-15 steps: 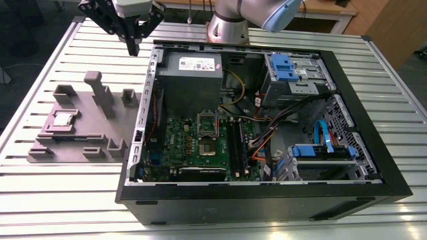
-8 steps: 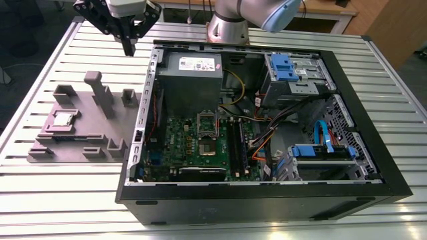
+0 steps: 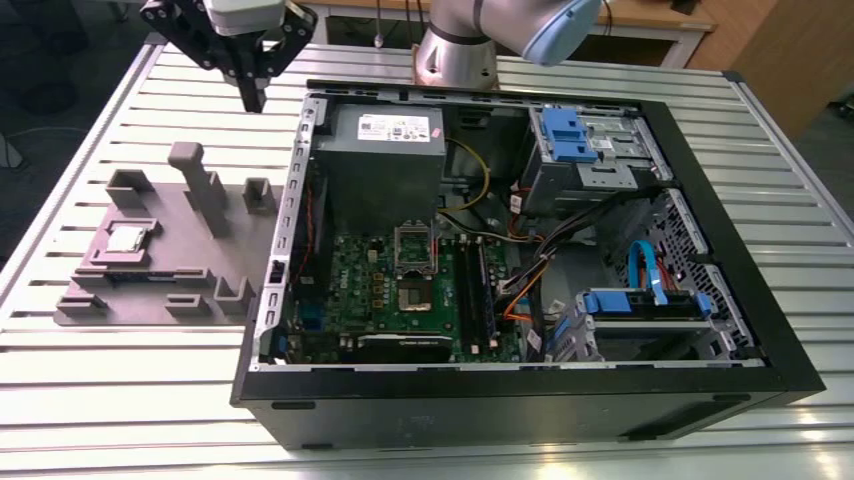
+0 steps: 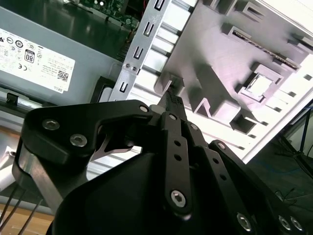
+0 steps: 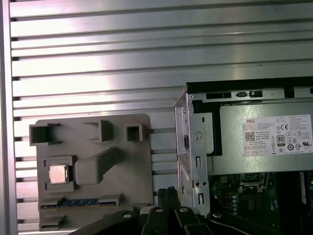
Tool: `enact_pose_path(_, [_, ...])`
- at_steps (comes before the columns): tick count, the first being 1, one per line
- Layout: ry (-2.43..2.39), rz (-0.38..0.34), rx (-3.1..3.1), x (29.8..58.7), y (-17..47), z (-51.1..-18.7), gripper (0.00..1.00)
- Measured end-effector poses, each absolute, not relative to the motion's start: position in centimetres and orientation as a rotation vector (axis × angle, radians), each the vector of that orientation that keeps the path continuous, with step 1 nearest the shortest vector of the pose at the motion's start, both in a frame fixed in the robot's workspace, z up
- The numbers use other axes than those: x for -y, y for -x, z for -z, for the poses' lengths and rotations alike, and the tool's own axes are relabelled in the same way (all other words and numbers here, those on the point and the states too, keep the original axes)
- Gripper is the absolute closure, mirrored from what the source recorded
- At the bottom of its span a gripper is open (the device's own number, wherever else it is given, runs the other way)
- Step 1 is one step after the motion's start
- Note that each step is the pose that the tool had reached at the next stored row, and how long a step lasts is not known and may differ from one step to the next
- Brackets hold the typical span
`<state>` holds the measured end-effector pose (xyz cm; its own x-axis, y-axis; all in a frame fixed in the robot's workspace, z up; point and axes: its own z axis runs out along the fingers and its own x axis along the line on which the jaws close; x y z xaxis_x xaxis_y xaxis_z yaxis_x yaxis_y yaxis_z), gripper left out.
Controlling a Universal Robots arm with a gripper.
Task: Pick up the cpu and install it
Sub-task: 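Reach for the cpu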
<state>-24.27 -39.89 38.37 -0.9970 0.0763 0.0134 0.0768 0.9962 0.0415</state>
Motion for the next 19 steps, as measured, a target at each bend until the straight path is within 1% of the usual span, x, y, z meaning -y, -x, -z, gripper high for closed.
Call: enact_pose_path(19, [0.120,0.065,3.122,39.89,25.26,-38.21,0.90])
